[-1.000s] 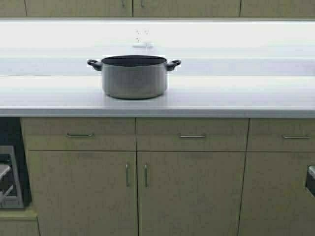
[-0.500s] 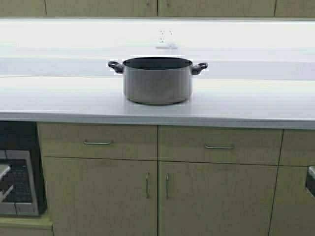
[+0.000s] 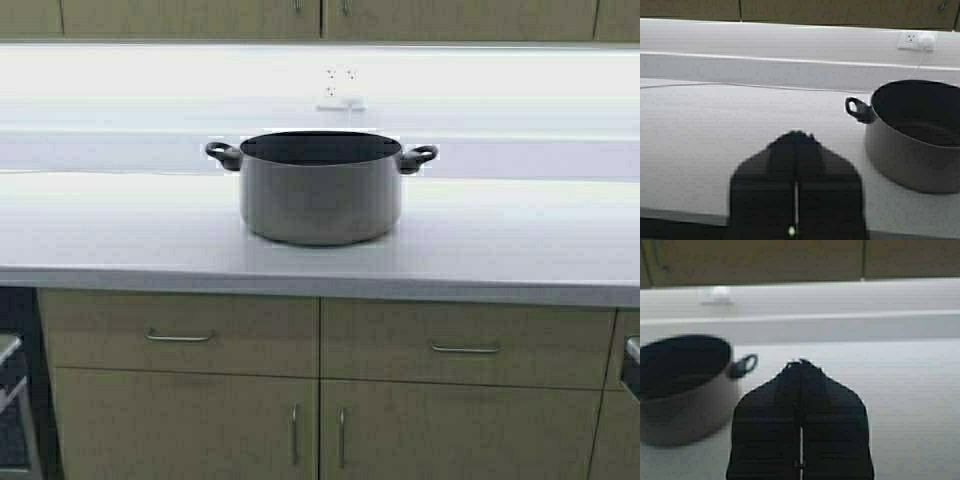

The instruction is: Open the cabinet, put the pot inside, then close it

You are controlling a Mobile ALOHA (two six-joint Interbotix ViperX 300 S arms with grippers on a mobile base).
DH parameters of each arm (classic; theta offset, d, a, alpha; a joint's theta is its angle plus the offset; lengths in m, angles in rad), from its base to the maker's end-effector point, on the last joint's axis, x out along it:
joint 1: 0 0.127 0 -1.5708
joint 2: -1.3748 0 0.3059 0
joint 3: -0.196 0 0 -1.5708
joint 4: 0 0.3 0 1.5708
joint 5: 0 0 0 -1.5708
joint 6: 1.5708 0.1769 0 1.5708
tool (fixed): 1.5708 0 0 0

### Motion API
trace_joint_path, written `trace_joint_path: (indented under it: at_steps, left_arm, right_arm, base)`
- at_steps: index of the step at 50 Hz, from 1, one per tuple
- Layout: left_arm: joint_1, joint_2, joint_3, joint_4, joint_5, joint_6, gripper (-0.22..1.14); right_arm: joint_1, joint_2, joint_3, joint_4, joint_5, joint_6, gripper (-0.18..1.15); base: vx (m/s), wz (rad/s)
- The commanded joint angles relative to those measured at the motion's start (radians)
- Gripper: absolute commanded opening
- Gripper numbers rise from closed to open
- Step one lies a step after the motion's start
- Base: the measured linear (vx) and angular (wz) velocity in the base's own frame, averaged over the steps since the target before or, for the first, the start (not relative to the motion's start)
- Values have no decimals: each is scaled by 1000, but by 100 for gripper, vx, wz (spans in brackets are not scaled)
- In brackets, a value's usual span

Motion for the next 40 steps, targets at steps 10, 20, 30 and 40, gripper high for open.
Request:
trace_joint_path:
  at_steps: [10,20,30,40]
  left_arm:
    - [0,15,-12,-2,-3,-14,3]
    - [2,21,-8,2,-5,-6,3]
    - [0,11,6,2,9,-17,3]
    - [-155,-64,-15,44,103,-20,34]
  right_arm:
    - [2,8,-11,-2,-6,2,6]
    - [2,-41,12,-2,31,2,6]
    - [34,-32,5,-5,51,0,6]
    - [227,-17,-18,-2,86,6,46]
  base:
    - [34,1]
    - [36,9]
    - [30,6]
    - [20,0]
